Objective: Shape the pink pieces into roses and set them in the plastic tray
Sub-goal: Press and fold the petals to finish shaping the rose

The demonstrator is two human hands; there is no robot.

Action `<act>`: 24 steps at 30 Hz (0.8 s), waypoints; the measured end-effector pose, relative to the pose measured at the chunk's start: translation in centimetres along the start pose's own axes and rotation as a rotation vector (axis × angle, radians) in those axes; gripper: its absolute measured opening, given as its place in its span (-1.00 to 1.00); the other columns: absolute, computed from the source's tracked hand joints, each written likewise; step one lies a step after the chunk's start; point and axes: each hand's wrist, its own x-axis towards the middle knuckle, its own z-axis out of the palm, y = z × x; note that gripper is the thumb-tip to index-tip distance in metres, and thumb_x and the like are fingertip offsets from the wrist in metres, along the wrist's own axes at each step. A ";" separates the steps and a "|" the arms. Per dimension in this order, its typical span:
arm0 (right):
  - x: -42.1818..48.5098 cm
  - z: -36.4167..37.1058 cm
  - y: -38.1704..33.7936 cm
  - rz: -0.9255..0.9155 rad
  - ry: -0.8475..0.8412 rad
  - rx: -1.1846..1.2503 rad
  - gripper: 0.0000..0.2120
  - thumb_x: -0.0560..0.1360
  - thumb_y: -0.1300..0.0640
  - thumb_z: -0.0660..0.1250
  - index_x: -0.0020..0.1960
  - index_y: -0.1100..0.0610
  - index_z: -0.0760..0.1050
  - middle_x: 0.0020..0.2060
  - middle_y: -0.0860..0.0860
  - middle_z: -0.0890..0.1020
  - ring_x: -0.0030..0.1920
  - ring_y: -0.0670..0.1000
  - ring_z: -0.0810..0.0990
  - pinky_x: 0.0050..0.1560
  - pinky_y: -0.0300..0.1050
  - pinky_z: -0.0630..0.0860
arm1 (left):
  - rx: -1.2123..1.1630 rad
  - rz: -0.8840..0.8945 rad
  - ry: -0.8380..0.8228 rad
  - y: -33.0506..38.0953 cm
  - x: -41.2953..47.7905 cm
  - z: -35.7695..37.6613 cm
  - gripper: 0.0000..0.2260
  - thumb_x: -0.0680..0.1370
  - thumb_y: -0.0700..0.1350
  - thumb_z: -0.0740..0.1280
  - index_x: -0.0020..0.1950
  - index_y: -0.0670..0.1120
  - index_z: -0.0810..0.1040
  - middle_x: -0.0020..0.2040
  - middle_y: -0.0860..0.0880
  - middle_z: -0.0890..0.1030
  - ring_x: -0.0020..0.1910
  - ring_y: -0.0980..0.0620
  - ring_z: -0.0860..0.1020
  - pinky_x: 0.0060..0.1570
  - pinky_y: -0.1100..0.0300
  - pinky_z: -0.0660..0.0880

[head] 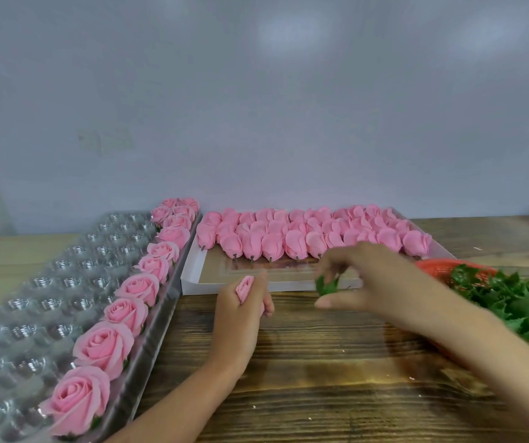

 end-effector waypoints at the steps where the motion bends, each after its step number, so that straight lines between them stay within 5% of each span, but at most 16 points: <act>1: 0.2 1.3 -0.2 -0.015 -0.014 -0.033 -0.79 0.41 -0.13 0.49 -0.08 -0.13 0.49 -0.13 -0.20 0.59 -0.07 -0.26 0.51 -0.03 -0.33 0.43 | -0.003 0.015 0.016 0.0 0.0 0.0 -0.58 0.61 -0.04 0.21 -0.43 -0.13 0.45 -0.46 0.01 0.49 -0.39 0.13 0.47 -0.29 0.46 0.39; 4: 0.6 4.5 -0.4 -0.034 -0.008 -0.128 -0.74 0.46 -0.22 0.39 -0.09 -0.14 0.35 -0.15 -0.20 0.46 -0.16 -0.22 0.42 -0.17 -0.27 0.37 | -0.030 0.049 0.052 -0.2 -0.1 0.0 -0.61 0.61 -0.05 0.22 -0.40 -0.14 0.47 -0.43 0.01 0.49 -0.36 0.11 0.48 -0.28 0.43 0.39; 8: 0.7 7.5 -0.5 -0.033 0.029 -0.102 -0.69 0.47 -0.22 0.39 0.04 -0.08 0.38 -0.05 -0.17 0.39 -0.07 -0.06 0.50 -0.04 -0.07 0.49 | -0.037 0.124 0.026 -0.1 -0.2 0.0 -0.66 0.60 -0.18 0.23 -0.39 -0.10 0.43 -0.39 -0.02 0.48 -0.32 0.12 0.47 -0.25 0.45 0.39; 12: 0.6 9.5 -0.4 -0.061 0.024 -0.041 -0.66 0.47 -0.15 0.42 0.13 -0.05 0.41 -0.02 -0.16 0.31 -0.12 -0.09 0.43 -0.08 -0.09 0.44 | -0.030 0.191 -0.047 0.1 -0.3 0.1 -0.72 0.58 -0.28 0.22 -0.34 -0.10 0.43 -0.29 -0.06 0.51 -0.24 0.15 0.51 -0.18 0.46 0.39; 17: 0.6 10.0 0.0 -0.101 0.073 0.119 -0.61 0.44 -0.06 0.48 0.22 -0.08 0.48 -0.08 -0.27 0.36 -0.12 -0.22 0.39 -0.05 -0.27 0.40 | -0.019 0.217 -0.200 0.2 -0.4 0.3 -0.79 0.56 -0.03 0.19 -0.13 -0.12 0.51 -0.37 0.02 0.49 -0.26 0.12 0.52 -0.02 0.42 0.40; 24: 0.3 10.3 -0.3 -0.076 0.129 0.346 -0.76 0.38 0.04 0.56 -0.03 -0.02 0.56 -0.21 -0.14 0.64 -0.20 -0.13 0.59 -0.25 -0.33 0.47 | -0.008 0.150 -0.304 0.5 -0.4 0.4 -0.70 0.56 0.11 0.14 0.02 -0.04 0.55 -0.40 0.08 0.46 -0.29 0.16 0.50 0.04 0.34 0.38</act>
